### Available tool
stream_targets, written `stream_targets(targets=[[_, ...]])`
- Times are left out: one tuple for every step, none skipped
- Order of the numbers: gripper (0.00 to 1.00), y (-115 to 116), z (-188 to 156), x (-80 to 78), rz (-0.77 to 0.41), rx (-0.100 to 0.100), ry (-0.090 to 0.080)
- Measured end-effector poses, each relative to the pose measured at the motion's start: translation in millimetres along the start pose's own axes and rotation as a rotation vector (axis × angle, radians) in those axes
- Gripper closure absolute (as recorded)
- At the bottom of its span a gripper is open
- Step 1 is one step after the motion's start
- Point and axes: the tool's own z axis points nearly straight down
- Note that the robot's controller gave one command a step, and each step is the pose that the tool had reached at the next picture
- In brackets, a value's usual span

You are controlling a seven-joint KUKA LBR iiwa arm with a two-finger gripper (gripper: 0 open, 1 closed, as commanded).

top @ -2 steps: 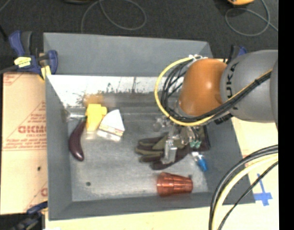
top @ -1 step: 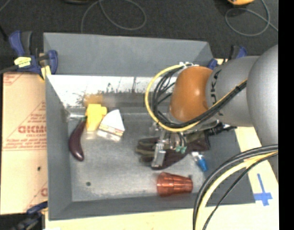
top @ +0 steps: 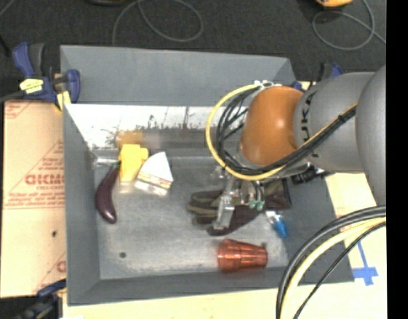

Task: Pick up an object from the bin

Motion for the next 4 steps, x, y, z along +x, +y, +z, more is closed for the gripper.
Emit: stream_targets(targets=[[0.00,5,21,11.5,0.118,-0.001,0.000],[1.00,-9,39,6.3,0.204,0.000,-0.004],[1.00,-9,39,6.3,0.204,0.000,-0.004],[1.00,-9,38,6.2,0.204,0.000,-0.004]])
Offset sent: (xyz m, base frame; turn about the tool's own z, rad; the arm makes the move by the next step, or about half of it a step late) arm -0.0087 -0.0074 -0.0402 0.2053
